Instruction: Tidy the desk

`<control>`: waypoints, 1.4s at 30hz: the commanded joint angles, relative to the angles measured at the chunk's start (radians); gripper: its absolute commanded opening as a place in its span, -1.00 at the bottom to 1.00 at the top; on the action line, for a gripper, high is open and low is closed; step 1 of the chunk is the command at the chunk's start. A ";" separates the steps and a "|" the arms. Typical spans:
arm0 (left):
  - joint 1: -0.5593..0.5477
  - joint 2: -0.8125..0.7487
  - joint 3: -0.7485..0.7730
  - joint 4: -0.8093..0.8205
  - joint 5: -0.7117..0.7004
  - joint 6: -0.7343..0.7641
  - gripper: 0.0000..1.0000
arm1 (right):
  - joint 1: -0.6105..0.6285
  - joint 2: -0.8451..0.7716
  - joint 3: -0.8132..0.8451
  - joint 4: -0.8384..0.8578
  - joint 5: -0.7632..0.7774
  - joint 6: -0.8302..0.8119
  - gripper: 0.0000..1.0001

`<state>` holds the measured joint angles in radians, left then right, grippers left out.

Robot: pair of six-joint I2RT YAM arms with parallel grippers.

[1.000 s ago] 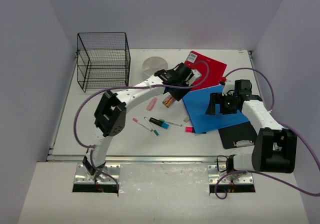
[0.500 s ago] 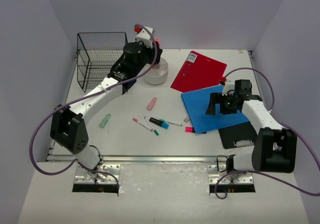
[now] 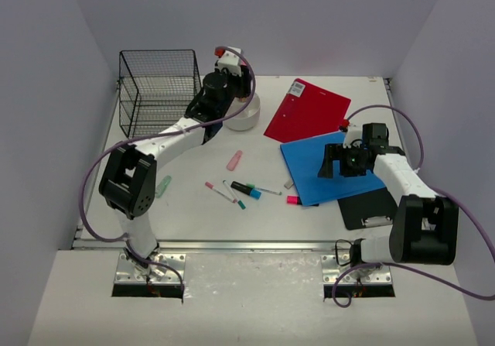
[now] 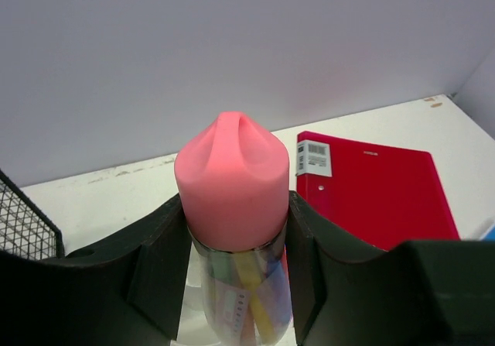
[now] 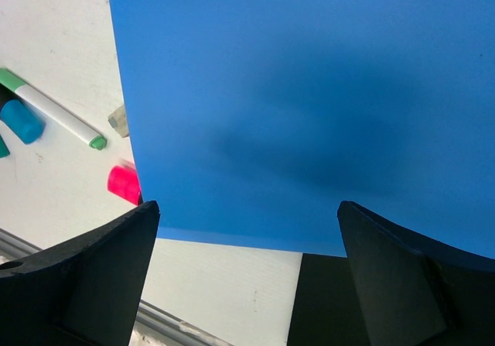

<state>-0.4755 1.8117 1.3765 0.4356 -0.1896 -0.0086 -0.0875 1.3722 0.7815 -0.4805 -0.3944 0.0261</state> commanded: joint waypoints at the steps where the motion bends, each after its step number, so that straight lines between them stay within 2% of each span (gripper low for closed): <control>1: 0.036 0.033 0.071 0.142 -0.054 -0.002 -1.00 | -0.001 0.009 0.021 0.018 0.008 -0.006 0.97; 24: 0.060 0.235 0.121 0.279 -0.097 0.004 -1.00 | -0.001 0.053 0.027 0.022 0.021 -0.011 0.97; 36: 0.060 0.295 0.171 0.293 -0.099 0.041 -1.00 | -0.001 0.062 0.030 0.021 0.020 -0.014 0.97; 42: 0.060 0.291 0.142 0.298 -0.102 0.044 -1.00 | -0.001 0.067 0.032 0.022 0.019 -0.015 0.97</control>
<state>-0.4252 2.1124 1.4982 0.6307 -0.2815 0.0234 -0.0875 1.4304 0.7818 -0.4799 -0.3748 0.0254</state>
